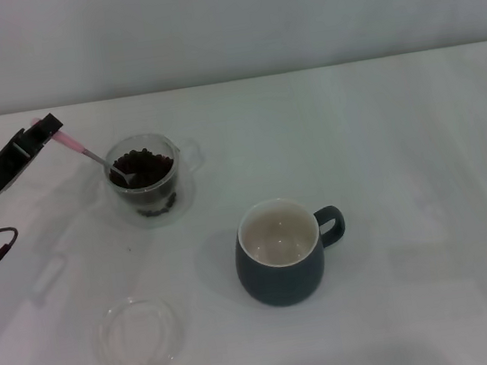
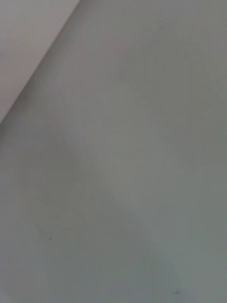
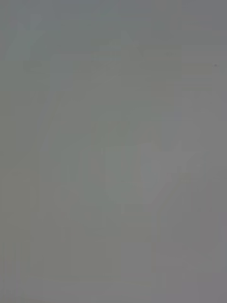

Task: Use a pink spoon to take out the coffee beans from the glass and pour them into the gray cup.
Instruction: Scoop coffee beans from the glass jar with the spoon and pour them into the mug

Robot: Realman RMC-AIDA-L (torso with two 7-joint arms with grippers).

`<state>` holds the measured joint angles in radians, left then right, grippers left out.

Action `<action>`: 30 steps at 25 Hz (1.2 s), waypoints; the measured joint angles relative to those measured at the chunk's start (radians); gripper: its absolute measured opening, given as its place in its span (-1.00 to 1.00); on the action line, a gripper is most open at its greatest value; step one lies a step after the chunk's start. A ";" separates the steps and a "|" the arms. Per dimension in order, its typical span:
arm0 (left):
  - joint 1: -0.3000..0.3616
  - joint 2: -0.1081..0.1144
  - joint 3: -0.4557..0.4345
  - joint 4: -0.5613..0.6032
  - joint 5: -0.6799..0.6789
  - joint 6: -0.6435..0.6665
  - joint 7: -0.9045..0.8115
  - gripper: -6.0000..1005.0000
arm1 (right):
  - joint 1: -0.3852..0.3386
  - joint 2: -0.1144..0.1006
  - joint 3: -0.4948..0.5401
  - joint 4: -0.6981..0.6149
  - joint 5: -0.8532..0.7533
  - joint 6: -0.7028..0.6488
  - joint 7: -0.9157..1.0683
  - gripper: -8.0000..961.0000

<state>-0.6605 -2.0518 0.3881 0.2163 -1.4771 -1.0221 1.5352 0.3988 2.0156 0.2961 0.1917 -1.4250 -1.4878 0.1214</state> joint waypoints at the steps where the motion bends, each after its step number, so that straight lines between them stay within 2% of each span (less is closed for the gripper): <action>1: 0.001 0.001 0.000 0.000 0.003 -0.001 -0.011 -0.72 | 0.000 0.000 0.000 0.000 0.000 0.000 0.001 0.75; 9: 0.007 0.012 0.000 0.000 0.007 -0.027 -0.114 -0.72 | 0.001 0.000 0.000 -0.001 -0.005 -0.002 0.019 0.75; 18: 0.021 0.012 -0.005 0.000 0.003 -0.028 -0.164 -0.72 | -0.003 0.000 0.000 -0.005 -0.008 -0.007 0.024 0.75; 30: 0.083 0.004 -0.009 0.000 -0.135 -0.027 -0.269 -0.72 | -0.005 0.000 -0.002 -0.009 -0.008 -0.007 0.024 0.75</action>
<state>-0.5775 -2.0480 0.3788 0.2163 -1.6117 -1.0490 1.2659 0.3942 2.0156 0.2940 0.1825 -1.4328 -1.4948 0.1457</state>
